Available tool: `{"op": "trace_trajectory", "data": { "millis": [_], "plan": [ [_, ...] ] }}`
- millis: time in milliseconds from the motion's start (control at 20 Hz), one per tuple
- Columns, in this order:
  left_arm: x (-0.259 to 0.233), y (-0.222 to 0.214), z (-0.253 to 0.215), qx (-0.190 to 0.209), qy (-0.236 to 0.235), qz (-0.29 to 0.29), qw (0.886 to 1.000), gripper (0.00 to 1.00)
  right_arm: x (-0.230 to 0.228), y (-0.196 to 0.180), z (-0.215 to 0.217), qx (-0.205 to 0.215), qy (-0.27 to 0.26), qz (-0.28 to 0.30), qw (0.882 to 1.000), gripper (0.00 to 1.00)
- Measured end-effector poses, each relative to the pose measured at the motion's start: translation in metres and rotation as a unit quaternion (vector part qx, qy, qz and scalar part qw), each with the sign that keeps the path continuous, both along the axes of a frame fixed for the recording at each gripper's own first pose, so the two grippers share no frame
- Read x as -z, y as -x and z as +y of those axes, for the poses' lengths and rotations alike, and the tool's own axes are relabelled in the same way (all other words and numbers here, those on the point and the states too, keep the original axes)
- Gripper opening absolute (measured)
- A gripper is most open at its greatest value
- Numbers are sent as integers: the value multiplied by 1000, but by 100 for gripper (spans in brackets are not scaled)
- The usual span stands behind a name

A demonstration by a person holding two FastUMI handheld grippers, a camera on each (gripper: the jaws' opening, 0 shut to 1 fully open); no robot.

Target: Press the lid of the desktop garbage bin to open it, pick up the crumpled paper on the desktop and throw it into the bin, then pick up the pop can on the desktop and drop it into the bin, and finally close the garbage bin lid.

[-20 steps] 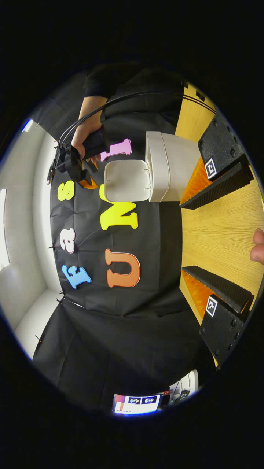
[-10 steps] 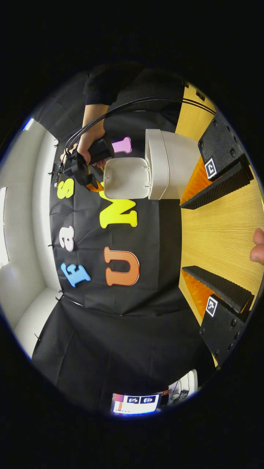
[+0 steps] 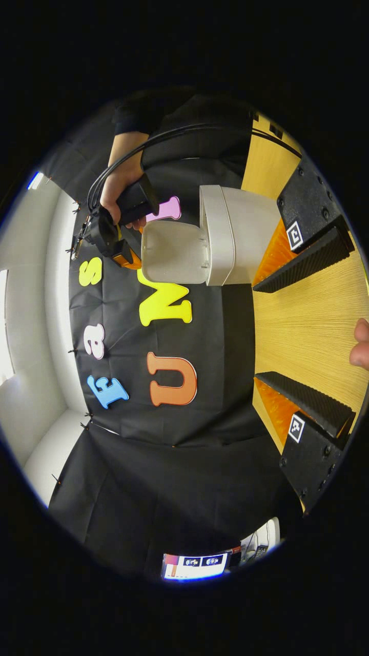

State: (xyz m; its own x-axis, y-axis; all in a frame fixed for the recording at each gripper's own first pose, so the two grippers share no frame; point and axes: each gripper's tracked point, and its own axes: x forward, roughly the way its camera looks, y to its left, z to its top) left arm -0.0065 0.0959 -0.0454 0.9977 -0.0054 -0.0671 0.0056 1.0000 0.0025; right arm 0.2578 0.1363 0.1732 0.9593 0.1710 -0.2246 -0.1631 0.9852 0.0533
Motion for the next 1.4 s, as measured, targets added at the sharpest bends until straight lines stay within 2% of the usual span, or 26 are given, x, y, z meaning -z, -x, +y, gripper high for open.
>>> {"op": "trace_trajectory", "data": {
  "millis": [200,350,550,600,900,1200,1300,1350,1400],
  "plan": [
    [4,-2,-8,9,18,6,1000,99,27,43,0,-12,21,-7,1000,95],
    [2,0,-6,8,27,5,1000,99,51,68,-1,-18,16,-4,1000,95],
    [4,-1,-7,6,43,8,999,99,83,86,-5,-13,14,2,1000,94],
    [6,-2,-7,6,48,12,999,99,95,90,-5,-14,15,11,1000,98],
    [6,-3,-7,3,55,11,998,99,140,96,-5,-14,7,49,999,96],
    [9,-4,-4,0,62,19,998,100,148,97,-7,-5,15,50,999,97],
    [11,-5,-6,-1,65,19,998,99,154,98,-9,-2,11,56,998,100],
    [11,-4,-6,-1,67,20,998,99,156,99,-8,-8,18,64,998,98],
    [10,-5,-6,-2,68,20,997,100,159,98,-8,-15,28,65,997,100]
  ]
}}
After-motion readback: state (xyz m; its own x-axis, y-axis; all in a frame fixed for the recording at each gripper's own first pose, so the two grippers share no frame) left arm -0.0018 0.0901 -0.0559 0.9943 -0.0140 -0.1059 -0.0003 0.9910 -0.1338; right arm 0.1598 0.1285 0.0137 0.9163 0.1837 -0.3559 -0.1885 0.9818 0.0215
